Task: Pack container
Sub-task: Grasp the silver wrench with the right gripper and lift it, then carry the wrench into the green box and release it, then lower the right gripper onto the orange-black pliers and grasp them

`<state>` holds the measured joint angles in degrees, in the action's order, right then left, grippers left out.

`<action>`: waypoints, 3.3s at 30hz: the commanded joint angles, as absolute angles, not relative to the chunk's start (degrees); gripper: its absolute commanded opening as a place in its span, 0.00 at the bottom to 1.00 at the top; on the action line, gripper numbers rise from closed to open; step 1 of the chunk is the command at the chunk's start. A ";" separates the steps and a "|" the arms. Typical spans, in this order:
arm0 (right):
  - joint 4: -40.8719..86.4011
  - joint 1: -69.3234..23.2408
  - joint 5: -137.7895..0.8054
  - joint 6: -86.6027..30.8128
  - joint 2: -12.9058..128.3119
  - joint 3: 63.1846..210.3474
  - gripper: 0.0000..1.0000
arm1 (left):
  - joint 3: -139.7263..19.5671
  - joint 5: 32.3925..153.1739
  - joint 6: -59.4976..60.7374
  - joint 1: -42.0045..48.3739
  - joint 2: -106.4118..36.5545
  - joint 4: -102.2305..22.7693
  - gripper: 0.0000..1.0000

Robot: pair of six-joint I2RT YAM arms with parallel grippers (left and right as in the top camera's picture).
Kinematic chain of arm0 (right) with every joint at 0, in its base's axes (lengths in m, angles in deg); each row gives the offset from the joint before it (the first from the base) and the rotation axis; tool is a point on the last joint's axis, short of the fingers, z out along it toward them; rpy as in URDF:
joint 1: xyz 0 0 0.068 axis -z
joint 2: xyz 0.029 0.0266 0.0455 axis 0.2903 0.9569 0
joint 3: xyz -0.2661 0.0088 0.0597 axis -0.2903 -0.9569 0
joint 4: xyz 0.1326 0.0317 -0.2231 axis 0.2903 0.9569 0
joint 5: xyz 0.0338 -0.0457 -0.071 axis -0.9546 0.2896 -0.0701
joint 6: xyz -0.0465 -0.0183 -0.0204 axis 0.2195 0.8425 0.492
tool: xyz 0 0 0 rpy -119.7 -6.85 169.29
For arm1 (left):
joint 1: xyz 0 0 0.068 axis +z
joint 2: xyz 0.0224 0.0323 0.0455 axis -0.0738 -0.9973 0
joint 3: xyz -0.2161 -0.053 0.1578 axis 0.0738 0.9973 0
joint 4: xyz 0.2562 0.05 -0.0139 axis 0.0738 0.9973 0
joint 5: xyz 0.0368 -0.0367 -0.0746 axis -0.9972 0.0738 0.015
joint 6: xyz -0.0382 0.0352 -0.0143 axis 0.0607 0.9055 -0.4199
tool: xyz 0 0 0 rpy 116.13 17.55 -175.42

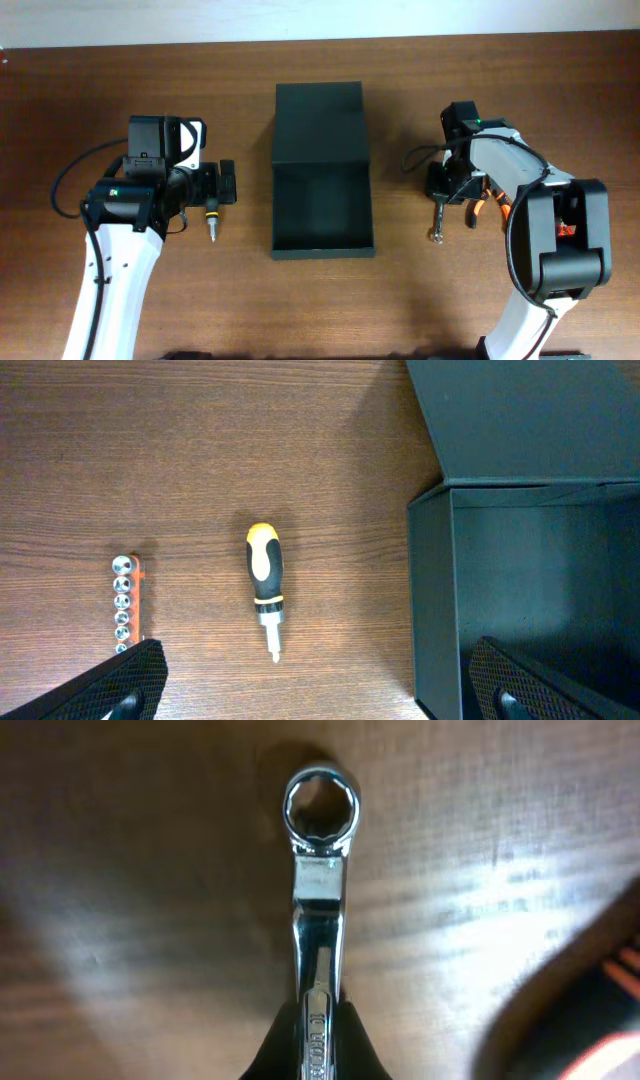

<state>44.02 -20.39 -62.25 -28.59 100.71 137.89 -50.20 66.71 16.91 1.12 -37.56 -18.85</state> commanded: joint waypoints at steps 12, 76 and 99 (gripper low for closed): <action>55.89 -37.65 -69.27 8.06 81.45 161.21 0.04 | -51.29 68.24 15.67 9.97 -37.52 -18.10 0.99; 66.55 -2.35 -64.79 -26.52 85.76 148.47 0.86 | -51.29 69.27 15.73 12.77 -32.51 -17.73 0.99; 38.93 -13.35 -64.79 -28.09 86.72 128.36 0.96 | -51.29 69.27 15.73 12.77 -32.51 -17.67 0.99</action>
<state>39.67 -13.22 -64.70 -26.19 86.32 128.54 -50.31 68.43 16.24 12.46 -33.34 -17.58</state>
